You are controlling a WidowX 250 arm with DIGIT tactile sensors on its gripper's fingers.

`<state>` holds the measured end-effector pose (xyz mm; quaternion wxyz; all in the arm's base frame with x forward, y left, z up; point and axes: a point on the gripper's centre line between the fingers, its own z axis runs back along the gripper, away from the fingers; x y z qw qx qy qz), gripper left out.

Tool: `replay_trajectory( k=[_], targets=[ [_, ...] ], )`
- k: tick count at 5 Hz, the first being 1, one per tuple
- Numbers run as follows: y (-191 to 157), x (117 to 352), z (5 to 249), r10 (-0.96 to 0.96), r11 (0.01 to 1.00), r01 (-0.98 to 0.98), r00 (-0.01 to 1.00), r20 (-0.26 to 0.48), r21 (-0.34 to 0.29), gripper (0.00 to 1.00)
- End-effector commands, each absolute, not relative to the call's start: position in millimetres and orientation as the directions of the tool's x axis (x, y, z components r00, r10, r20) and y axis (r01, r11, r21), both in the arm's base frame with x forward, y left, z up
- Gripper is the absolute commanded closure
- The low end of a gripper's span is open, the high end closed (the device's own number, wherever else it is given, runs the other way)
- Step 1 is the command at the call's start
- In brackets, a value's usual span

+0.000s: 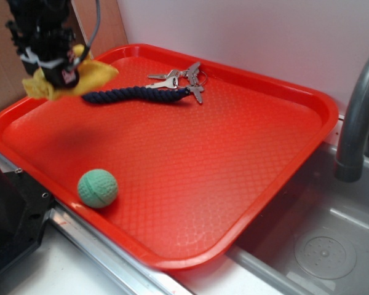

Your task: Grab the yellow cloth.

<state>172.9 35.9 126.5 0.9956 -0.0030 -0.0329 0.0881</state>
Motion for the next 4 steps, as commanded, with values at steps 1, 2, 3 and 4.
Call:
replay_trajectory(
  k=[1, 2, 3, 4],
  targets=[
    [16.2, 178.7, 204.3, 0.126, 0.988, -0.107, 0.975, 0.185, -0.109, 1.0],
    [7.3, 181.7, 217.5, 0.139, 0.989, -0.13, 0.979, 0.147, -0.069, 1.0],
    [4.8, 180.4, 221.6, 0.128, 0.991, -0.12, 0.984, 0.127, -0.064, 1.0],
    [3.7, 180.6, 223.7, 0.123, 0.991, -0.115, 0.985, 0.124, -0.066, 1.0]
  ],
)
